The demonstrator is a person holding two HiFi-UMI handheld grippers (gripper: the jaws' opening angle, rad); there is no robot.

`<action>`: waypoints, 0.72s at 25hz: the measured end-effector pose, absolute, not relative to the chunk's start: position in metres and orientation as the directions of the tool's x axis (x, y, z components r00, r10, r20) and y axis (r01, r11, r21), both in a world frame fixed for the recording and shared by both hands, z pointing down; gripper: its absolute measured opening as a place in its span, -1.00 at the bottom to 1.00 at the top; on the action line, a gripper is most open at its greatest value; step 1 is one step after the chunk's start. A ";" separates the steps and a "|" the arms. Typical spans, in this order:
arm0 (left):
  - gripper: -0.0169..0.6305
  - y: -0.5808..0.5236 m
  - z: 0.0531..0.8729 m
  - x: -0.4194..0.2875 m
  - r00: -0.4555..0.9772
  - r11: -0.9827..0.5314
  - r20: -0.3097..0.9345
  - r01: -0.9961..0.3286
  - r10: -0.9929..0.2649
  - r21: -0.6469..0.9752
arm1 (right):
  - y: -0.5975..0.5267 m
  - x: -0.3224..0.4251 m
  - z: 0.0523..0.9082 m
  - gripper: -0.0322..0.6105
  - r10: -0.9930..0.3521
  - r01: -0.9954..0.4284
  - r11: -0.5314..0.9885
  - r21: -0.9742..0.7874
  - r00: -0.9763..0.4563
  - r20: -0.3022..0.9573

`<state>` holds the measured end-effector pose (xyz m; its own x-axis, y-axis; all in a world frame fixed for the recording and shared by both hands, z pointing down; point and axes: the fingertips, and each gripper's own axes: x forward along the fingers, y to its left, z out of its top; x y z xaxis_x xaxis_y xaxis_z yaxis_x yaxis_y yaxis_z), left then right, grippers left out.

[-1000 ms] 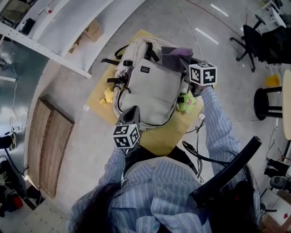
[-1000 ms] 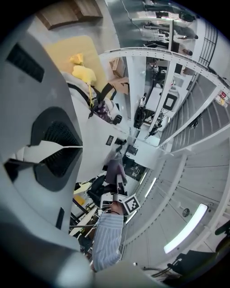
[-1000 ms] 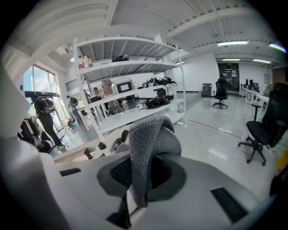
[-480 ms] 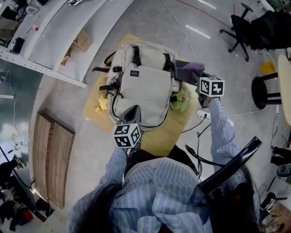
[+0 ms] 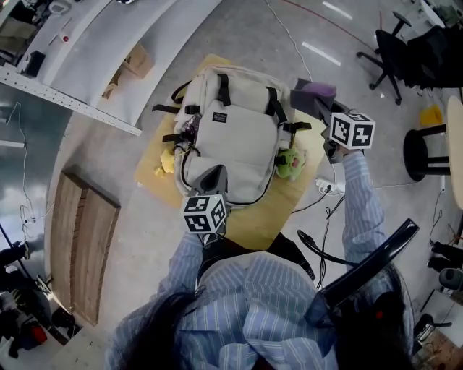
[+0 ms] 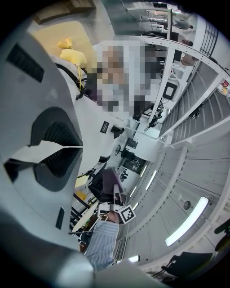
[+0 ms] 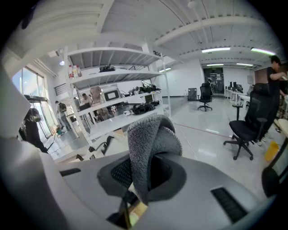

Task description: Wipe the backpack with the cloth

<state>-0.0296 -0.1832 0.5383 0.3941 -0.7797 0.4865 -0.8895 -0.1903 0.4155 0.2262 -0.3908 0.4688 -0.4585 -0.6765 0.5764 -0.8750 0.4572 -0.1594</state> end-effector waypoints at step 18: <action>-0.91 -0.181 0.520 -0.060 0.304 -0.092 0.463 -0.900 -0.832 0.425 | -0.484 -0.049 0.472 -0.77 -0.494 -0.662 0.557 -0.501 -0.749 0.441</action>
